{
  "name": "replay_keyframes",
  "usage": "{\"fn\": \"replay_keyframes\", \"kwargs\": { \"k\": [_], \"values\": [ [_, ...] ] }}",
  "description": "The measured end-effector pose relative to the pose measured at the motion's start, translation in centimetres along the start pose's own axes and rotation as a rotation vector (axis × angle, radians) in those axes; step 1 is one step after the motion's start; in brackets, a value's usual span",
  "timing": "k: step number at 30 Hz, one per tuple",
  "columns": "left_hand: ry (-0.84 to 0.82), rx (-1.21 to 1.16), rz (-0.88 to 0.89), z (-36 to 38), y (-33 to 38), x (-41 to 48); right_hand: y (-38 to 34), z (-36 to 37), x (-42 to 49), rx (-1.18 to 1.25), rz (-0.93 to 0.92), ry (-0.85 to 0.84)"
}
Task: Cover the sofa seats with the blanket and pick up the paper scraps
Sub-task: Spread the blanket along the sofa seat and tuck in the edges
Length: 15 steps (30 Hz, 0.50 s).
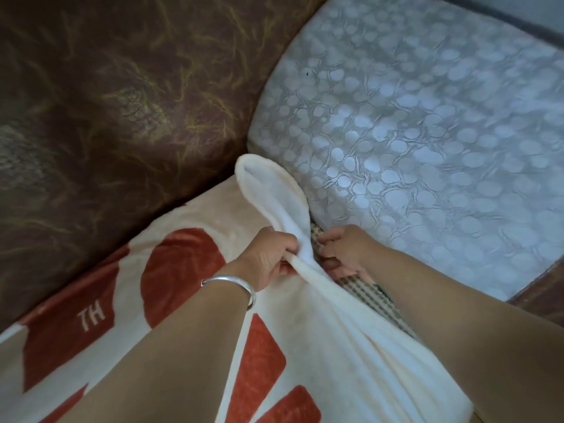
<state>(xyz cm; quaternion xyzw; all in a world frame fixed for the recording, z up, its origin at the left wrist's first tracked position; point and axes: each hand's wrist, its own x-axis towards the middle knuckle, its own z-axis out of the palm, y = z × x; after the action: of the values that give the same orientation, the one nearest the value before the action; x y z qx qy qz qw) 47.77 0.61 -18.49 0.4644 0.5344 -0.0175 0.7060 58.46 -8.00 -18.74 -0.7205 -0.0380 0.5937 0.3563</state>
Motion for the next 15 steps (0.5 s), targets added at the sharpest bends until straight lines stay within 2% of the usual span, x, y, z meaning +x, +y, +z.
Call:
{"fn": "replay_keyframes", "kwargs": {
  "k": [4,8,12,15],
  "values": [
    [0.043,0.064,0.028,0.4,-0.1,0.0,0.1,1.2,1.2,0.011,-0.009,0.007],
    [0.106,0.128,0.1,0.4,0.0,-0.1,0.1,1.7,1.9,-0.129,-0.179,0.047],
    [0.139,0.085,0.185,0.0,0.3,-0.2,0.4,1.8,3.0,0.099,-0.162,-0.008],
    [0.168,0.056,0.202,-0.4,0.8,-0.1,0.7,1.6,3.3,0.277,-0.117,-0.227]
  ]
}}
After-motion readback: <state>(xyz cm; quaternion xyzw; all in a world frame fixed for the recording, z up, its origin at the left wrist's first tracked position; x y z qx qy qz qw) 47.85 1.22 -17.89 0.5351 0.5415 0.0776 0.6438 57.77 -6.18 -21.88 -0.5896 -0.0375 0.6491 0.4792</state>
